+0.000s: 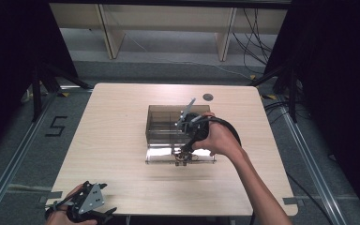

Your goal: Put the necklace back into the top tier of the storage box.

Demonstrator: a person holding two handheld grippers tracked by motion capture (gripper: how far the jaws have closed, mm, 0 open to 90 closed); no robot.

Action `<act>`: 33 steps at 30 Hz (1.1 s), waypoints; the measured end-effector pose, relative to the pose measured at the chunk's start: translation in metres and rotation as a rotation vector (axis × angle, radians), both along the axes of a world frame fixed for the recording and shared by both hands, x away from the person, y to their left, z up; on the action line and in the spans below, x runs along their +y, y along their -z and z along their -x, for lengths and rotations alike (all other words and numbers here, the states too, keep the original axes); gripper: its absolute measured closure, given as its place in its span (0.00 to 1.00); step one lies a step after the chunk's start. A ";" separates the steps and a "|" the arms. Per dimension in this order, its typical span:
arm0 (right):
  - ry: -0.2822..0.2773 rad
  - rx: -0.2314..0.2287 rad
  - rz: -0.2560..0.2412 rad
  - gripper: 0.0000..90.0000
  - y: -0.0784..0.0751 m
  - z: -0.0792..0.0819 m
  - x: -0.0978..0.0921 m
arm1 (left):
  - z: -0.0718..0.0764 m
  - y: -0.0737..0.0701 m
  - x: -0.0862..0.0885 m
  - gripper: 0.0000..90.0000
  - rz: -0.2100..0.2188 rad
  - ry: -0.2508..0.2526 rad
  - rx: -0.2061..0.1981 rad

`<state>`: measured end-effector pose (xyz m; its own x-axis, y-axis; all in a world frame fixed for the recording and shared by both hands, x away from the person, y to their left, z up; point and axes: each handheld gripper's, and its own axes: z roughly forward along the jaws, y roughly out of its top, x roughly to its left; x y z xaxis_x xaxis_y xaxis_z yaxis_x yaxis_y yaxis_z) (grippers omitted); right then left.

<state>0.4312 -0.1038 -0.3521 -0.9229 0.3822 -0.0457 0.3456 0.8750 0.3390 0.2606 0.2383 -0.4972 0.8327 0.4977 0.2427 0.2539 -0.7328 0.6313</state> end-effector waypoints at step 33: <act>0.045 -0.040 -0.101 0.42 0.001 0.049 -0.036 | 0.001 0.000 -0.001 0.20 0.004 -0.007 -0.014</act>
<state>0.3824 -0.1394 -0.3536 -0.9031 0.4274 -0.0412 0.3679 0.8198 0.4389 0.2601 0.2369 -0.4970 0.8258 0.5047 0.2518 0.2505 -0.7282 0.6379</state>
